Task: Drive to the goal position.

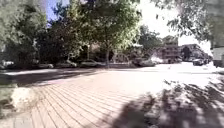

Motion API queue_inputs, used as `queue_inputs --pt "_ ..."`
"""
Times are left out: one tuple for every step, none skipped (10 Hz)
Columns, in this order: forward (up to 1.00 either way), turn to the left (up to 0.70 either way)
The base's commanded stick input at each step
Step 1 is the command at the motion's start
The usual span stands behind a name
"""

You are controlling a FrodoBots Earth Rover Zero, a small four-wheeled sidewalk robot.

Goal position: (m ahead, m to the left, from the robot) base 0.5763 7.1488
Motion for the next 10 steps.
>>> queue_inputs --pt "0.7 0.0" --pt "0.7 0.0" --pt "0.7 0.0" --pt "0.7 0.0" --pt "0.7 0.0" --pt "0.7 0.1" --pt "0.7 0.35" --pt "0.7 0.35" --pt "0.7 0.35" --pt "0.7 0.29"
